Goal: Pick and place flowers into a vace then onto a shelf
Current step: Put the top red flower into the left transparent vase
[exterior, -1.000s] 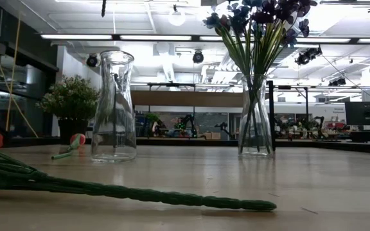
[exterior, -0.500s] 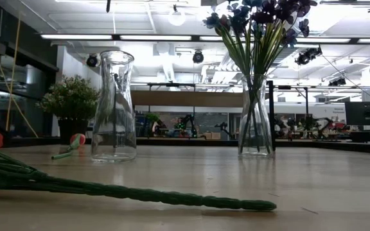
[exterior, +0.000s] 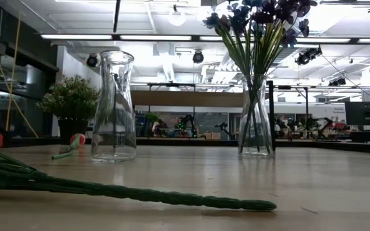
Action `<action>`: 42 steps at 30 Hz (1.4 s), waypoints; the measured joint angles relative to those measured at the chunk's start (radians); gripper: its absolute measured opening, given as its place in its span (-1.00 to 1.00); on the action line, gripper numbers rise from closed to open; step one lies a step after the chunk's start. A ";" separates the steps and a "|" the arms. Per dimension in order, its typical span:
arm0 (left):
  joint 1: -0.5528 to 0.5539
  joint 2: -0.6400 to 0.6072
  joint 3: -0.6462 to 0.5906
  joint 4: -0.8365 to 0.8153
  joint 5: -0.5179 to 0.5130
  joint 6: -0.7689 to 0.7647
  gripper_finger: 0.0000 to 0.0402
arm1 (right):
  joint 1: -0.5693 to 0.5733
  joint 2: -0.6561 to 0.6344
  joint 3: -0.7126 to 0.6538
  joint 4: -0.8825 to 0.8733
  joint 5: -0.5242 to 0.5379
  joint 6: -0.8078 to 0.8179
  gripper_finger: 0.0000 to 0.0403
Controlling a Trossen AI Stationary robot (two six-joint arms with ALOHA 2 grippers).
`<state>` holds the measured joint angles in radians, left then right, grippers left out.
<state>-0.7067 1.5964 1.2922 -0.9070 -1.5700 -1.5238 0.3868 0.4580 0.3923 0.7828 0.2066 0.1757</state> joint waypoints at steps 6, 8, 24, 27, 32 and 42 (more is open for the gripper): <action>0.000 0.013 0.000 -0.011 0.000 0.000 -0.82 | 0.000 0.000 0.000 0.000 -0.008 0.006 -0.18; 0.001 0.013 0.000 -0.016 0.000 0.000 -0.82 | 0.000 0.000 0.000 0.000 -0.013 0.006 -0.18; 0.033 0.070 0.000 -0.039 0.000 -0.007 -0.82 | 0.000 0.000 0.000 0.000 -0.065 0.054 -0.18; 0.034 0.071 0.000 -0.053 0.000 -0.002 -0.82 | 0.000 0.000 0.000 0.000 -0.065 0.067 -0.18; 0.039 0.070 -0.046 -0.040 -0.003 -0.046 -0.82 | 0.000 0.000 0.000 0.000 -0.065 0.071 -0.18; 0.039 0.070 -0.161 -0.026 0.000 -0.267 -0.82 | 0.000 0.000 0.000 0.000 -0.064 0.071 -0.18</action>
<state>-0.6678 1.6669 1.1311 -0.9334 -1.5695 -1.7907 0.3870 0.4580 0.3923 0.7830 0.1421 0.2462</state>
